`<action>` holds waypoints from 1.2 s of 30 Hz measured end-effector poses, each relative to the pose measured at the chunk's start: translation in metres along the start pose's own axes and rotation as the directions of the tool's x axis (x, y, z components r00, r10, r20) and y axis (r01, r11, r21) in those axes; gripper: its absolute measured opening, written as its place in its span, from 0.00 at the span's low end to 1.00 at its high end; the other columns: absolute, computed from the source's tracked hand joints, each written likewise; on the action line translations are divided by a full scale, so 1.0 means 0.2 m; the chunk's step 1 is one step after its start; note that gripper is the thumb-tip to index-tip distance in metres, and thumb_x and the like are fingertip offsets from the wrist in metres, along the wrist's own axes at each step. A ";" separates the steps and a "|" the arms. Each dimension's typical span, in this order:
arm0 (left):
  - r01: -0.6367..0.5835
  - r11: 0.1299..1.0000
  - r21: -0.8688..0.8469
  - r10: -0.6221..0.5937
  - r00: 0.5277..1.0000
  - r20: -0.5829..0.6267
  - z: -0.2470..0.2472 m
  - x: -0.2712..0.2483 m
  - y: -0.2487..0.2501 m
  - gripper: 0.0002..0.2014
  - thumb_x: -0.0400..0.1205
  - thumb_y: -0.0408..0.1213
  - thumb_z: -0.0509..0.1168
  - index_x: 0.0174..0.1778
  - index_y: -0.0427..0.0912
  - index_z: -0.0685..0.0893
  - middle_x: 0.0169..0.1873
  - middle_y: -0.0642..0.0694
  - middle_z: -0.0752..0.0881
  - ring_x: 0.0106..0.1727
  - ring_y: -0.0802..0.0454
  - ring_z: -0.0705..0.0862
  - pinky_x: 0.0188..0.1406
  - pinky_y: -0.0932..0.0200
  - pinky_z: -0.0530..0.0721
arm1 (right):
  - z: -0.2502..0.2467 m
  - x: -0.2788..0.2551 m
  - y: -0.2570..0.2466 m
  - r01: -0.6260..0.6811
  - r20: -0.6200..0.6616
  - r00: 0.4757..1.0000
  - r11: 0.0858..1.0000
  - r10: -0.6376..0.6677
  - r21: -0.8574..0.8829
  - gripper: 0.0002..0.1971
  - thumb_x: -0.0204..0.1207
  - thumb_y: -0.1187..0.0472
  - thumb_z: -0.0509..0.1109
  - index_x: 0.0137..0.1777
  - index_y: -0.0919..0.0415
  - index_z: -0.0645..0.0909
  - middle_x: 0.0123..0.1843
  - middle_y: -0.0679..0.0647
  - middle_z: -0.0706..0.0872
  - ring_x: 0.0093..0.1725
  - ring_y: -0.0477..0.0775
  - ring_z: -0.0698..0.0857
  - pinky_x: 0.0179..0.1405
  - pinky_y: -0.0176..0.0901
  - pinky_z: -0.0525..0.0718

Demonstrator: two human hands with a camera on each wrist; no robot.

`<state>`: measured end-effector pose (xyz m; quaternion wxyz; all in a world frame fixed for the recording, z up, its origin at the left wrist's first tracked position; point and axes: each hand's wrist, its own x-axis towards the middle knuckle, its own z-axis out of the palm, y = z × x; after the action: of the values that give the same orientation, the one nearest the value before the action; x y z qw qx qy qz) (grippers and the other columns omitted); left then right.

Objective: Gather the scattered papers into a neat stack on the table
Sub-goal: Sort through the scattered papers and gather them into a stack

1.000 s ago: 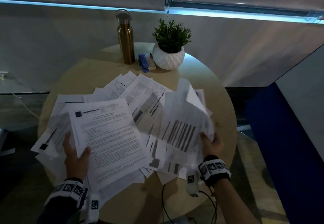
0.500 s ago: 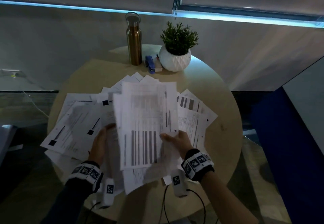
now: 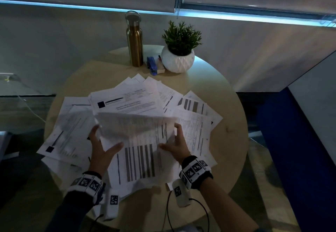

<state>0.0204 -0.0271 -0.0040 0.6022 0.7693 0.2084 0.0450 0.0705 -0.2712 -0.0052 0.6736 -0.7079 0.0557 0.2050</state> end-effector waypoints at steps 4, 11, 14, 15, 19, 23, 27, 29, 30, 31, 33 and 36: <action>-0.034 0.999 0.026 0.035 0.998 -0.045 0.02 0.00 -0.04 0.49 0.74 0.24 0.70 0.80 0.57 0.46 0.78 0.60 0.52 0.80 0.58 0.54 0.77 0.52 0.55 | 0.01 0.02 0.02 -0.084 -0.020 0.996 0.995 0.085 0.046 0.34 0.71 0.64 0.75 0.70 0.45 0.60 0.61 0.61 0.84 0.57 0.61 0.86 0.50 0.55 0.90; -0.060 0.973 0.225 0.083 0.992 -0.091 -0.04 -0.02 -0.21 0.15 0.85 0.26 0.52 0.58 0.43 0.82 0.64 0.40 0.81 0.66 0.39 0.77 0.66 0.52 0.70 | -0.15 0.02 0.17 -0.739 -0.747 0.573 0.606 0.338 -0.293 0.51 0.62 0.44 0.79 0.76 0.68 0.57 0.77 0.67 0.63 0.75 0.67 0.65 0.71 0.58 0.69; 0.025 0.984 0.177 -0.014 0.998 -0.067 -0.06 -0.02 -0.26 0.12 0.83 0.29 0.60 0.61 0.35 0.82 0.63 0.37 0.82 0.64 0.38 0.79 0.66 0.52 0.73 | -0.19 -0.02 0.24 -0.801 -0.796 0.507 0.522 0.331 -0.293 0.64 0.49 0.36 0.83 0.76 0.72 0.54 0.77 0.69 0.62 0.75 0.67 0.65 0.73 0.58 0.68; 0.055 0.988 0.145 -0.047 0.997 -0.056 -0.06 -0.03 -0.26 0.14 0.80 0.29 0.65 0.62 0.36 0.82 0.63 0.39 0.82 0.63 0.42 0.79 0.67 0.52 0.73 | -0.21 -0.03 0.26 -0.794 -0.796 0.513 0.530 0.322 -0.298 0.65 0.48 0.36 0.84 0.75 0.72 0.54 0.76 0.69 0.63 0.75 0.67 0.66 0.71 0.57 0.70; 0.037 0.985 0.168 -0.031 0.999 -0.036 -0.06 -0.04 -0.25 0.21 0.74 0.26 0.71 0.63 0.36 0.81 0.62 0.42 0.81 0.59 0.49 0.78 0.67 0.54 0.72 | -0.29 -0.02 0.30 -0.741 -0.753 0.561 0.615 0.345 -0.270 0.54 0.51 0.44 0.86 0.71 0.70 0.64 0.71 0.67 0.74 0.69 0.66 0.75 0.67 0.56 0.78; 0.005 0.984 0.176 0.003 0.999 -0.047 -0.06 -0.04 -0.24 0.20 0.74 0.24 0.71 0.63 0.35 0.81 0.64 0.38 0.82 0.60 0.50 0.77 0.67 0.54 0.72 | -0.39 -0.05 0.31 -0.639 -0.608 0.700 0.709 0.375 -0.298 0.20 0.66 0.57 0.80 0.54 0.66 0.82 0.56 0.64 0.88 0.55 0.63 0.86 0.57 0.52 0.86; -0.010 0.985 0.175 0.019 0.999 -0.049 -0.06 -0.04 -0.24 0.20 0.75 0.24 0.70 0.63 0.35 0.81 0.64 0.38 0.81 0.60 0.50 0.77 0.67 0.53 0.72 | -0.42 -0.06 0.30 -0.583 -0.596 0.731 0.757 0.332 -0.294 0.26 0.63 0.54 0.83 0.54 0.67 0.76 0.52 0.61 0.82 0.49 0.58 0.81 0.45 0.46 0.80; -0.020 0.984 0.178 0.028 0.999 -0.042 -0.06 -0.04 -0.24 0.20 0.75 0.24 0.70 0.64 0.35 0.81 0.64 0.38 0.81 0.60 0.50 0.77 0.67 0.53 0.72 | -0.41 -0.05 0.30 -0.590 -0.563 0.756 0.720 0.335 -0.365 0.30 0.58 0.49 0.84 0.51 0.66 0.73 0.49 0.58 0.81 0.48 0.57 0.80 0.42 0.45 0.80; -0.022 0.984 0.180 0.029 0.999 -0.040 -0.06 -0.04 -0.24 0.20 0.75 0.24 0.70 0.64 0.35 0.80 0.64 0.37 0.81 0.60 0.49 0.77 0.67 0.53 0.72 | -0.40 -0.04 0.30 -0.592 -0.531 0.773 0.695 0.347 -0.408 0.33 0.58 0.47 0.84 0.52 0.68 0.76 0.51 0.58 0.83 0.49 0.58 0.82 0.43 0.46 0.82; -0.021 0.983 0.180 0.028 0.999 -0.039 -0.06 -0.04 -0.24 0.20 0.75 0.24 0.70 0.64 0.35 0.80 0.64 0.37 0.81 0.60 0.49 0.78 0.67 0.53 0.72 | -0.40 -0.02 0.32 -0.593 -0.511 0.783 0.675 0.355 -0.439 0.33 0.59 0.46 0.82 0.55 0.69 0.78 0.53 0.60 0.85 0.50 0.58 0.84 0.45 0.47 0.84; -0.015 0.984 0.175 0.022 0.999 -0.038 -0.06 -0.04 -0.24 0.20 0.75 0.23 0.70 0.64 0.35 0.80 0.64 0.37 0.82 0.60 0.47 0.78 0.67 0.53 0.72 | -0.39 0.00 0.30 -0.585 -0.494 0.797 0.643 0.346 -0.494 0.25 0.67 0.50 0.78 0.56 0.67 0.79 0.57 0.61 0.85 0.51 0.59 0.83 0.52 0.51 0.84; -0.004 0.986 0.168 0.009 1.000 -0.029 -0.07 -0.04 -0.25 0.21 0.75 0.24 0.70 0.65 0.36 0.80 0.64 0.39 0.81 0.61 0.47 0.78 0.68 0.53 0.72 | -0.40 0.00 0.26 -0.577 -0.524 0.814 0.452 0.251 -0.680 0.19 0.73 0.54 0.73 0.61 0.63 0.80 0.70 0.60 0.70 0.66 0.64 0.73 0.67 0.59 0.74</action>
<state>-0.0049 -0.0080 -0.0459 0.5318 0.8173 0.2181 0.0407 0.0694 -0.3530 -0.0539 0.1745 -0.9228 0.2469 0.2387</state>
